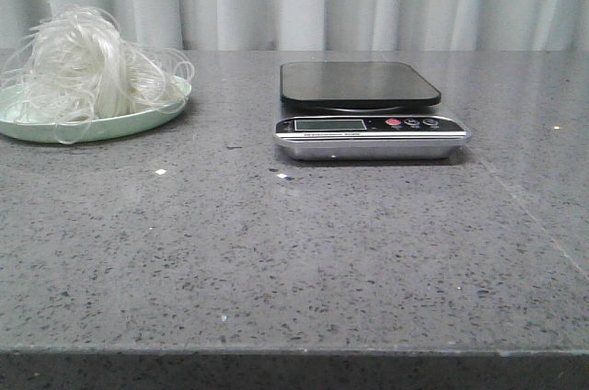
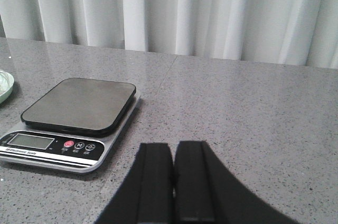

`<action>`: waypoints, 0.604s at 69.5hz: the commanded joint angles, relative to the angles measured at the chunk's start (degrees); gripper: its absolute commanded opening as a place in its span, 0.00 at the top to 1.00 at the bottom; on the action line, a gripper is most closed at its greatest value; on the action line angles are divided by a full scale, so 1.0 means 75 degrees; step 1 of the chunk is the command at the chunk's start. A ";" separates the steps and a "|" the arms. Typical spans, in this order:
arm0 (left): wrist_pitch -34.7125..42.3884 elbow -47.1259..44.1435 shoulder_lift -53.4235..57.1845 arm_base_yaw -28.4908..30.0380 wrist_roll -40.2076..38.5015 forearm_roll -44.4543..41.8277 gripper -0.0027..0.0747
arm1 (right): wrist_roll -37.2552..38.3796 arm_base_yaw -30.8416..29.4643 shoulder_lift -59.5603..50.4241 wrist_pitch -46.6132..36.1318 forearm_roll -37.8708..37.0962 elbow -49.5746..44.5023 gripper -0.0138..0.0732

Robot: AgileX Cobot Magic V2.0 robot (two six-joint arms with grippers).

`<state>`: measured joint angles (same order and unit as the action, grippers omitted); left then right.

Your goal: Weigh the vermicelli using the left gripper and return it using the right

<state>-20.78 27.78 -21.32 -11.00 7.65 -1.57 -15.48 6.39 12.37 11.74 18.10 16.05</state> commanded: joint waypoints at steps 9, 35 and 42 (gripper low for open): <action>0.0595 0.0190 -0.0031 0.0040 -0.0069 0.0058 0.79 | -0.0070 -0.0037 0.0052 -0.0611 -0.0071 0.0182 0.67; 0.0595 0.0174 -0.0031 0.0040 -0.0069 0.0058 0.79 | -0.0070 -0.0037 0.0052 -0.0611 -0.0071 0.0182 0.67; 0.0658 0.0163 -0.0001 0.0140 -0.0069 0.0351 0.79 | -0.0070 -0.0037 0.0052 -0.0611 -0.0071 0.0182 0.67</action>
<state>-20.78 27.65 -21.29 -10.86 7.65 -1.11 -15.48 6.39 12.37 11.74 18.02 16.05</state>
